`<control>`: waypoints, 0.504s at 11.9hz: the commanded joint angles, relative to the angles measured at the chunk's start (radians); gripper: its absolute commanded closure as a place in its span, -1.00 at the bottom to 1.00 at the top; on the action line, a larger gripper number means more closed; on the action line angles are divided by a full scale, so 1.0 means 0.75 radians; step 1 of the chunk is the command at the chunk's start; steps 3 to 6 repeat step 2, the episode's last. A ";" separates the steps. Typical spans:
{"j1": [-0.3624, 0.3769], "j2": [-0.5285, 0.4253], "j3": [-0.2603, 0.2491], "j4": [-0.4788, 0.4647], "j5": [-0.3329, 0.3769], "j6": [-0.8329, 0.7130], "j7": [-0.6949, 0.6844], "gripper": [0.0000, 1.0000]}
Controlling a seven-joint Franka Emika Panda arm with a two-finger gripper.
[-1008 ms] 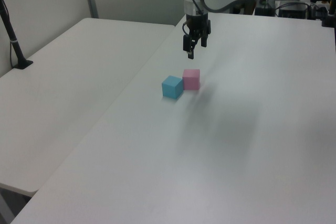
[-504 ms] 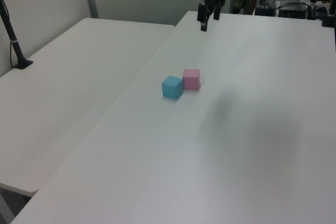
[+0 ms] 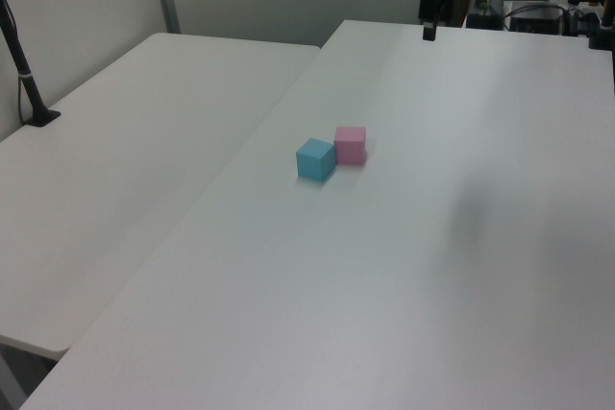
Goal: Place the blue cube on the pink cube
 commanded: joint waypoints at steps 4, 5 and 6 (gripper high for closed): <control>-0.019 -0.054 -0.015 -0.057 0.058 -0.017 -0.056 -1.00; -0.019 -0.054 -0.015 -0.057 0.058 -0.017 -0.056 -1.00; -0.019 -0.054 -0.015 -0.057 0.058 -0.017 -0.056 -1.00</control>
